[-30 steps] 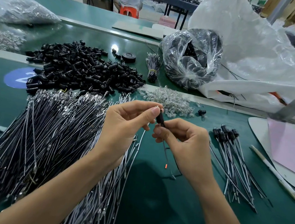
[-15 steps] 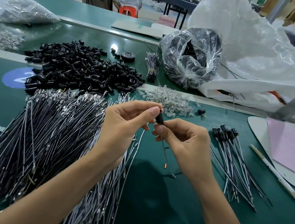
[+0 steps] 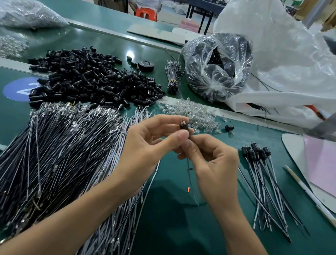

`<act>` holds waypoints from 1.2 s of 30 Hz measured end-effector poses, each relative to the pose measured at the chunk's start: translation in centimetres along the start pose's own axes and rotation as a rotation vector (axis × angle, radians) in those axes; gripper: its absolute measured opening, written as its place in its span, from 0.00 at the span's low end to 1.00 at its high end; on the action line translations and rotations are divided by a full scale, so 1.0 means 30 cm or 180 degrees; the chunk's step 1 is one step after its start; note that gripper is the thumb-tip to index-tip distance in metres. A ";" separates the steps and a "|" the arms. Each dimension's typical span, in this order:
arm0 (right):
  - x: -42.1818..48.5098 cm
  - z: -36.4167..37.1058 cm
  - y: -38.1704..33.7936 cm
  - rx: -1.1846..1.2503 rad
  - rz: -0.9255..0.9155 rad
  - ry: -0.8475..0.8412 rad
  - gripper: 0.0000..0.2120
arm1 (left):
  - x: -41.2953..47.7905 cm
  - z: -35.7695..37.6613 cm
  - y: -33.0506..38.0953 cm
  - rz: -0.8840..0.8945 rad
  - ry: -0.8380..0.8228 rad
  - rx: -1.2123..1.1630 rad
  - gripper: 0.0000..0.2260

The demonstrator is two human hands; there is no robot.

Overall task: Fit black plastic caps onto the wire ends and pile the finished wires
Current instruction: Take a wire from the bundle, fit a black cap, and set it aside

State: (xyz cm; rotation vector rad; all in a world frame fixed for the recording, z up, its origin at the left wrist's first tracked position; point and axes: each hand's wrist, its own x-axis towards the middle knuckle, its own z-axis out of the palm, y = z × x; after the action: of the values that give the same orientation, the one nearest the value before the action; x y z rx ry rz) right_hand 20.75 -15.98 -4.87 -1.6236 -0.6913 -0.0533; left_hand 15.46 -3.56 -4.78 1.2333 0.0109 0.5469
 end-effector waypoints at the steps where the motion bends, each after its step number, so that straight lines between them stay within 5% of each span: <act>1: 0.003 -0.002 -0.001 0.0044 0.0010 0.0051 0.04 | -0.001 0.003 0.000 -0.0075 -0.0108 -0.0036 0.12; 4: 0.006 -0.009 0.006 0.0034 -0.0016 0.0092 0.04 | 0.000 0.007 -0.002 -0.0273 -0.0180 -0.0056 0.18; 21: -0.018 0.034 0.013 0.0261 -0.0202 0.0119 0.06 | -0.005 0.024 0.025 0.0105 0.0049 -0.0213 0.08; 36: -0.044 0.075 0.000 0.0194 -0.0237 0.0097 0.04 | -0.009 0.029 0.024 -0.0383 0.0288 -0.0450 0.09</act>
State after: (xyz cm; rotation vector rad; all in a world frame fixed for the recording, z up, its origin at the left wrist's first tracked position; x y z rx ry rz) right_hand 18.87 -14.44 -5.87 -1.5356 -0.7233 -0.1099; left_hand 15.21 -4.29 -3.90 1.0622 0.1202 0.4898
